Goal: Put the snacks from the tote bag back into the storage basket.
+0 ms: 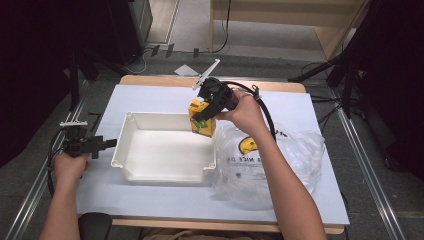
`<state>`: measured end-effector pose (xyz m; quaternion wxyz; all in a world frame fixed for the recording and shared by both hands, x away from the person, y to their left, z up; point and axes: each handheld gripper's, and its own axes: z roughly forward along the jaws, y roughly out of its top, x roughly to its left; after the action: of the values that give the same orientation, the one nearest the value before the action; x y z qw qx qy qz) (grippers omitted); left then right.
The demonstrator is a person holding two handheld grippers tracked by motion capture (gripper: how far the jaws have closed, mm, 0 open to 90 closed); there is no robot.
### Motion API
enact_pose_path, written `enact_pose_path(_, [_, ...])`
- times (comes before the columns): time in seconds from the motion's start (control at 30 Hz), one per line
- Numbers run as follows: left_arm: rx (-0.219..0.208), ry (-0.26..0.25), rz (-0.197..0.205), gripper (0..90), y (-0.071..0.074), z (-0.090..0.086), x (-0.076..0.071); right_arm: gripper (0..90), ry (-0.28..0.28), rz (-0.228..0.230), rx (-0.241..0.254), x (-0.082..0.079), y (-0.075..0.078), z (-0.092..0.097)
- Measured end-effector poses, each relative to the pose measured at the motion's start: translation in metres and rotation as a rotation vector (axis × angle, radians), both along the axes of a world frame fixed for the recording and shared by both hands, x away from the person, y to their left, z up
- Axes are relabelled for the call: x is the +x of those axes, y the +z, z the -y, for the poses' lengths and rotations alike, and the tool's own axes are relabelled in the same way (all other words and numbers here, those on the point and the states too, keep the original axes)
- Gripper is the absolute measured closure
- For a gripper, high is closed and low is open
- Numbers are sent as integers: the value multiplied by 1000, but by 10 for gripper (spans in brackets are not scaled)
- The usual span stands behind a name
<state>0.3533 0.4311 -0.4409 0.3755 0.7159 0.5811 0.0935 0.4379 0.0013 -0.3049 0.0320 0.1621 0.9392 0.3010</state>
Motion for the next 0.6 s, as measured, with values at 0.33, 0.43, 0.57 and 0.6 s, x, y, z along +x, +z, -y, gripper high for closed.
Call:
enact_pose_path(0.33, [2,-4,-3,233,0,-1,0,530,6,-4,1,5,-15,-13])
enact_pose_path(0.43, [-1,-3,-1,233,0,-1,0,531,2,-15,2,8,-20,-16])
enact_pose_path(0.57, [-4,-2,-2,233,0,-1,0,530,3,-33,-8,13,-28,-21])
enact_pose_path(0.6, [-4,-2,-1,234,0,-2,0,530,4,-30,-12,13,-30,-22])
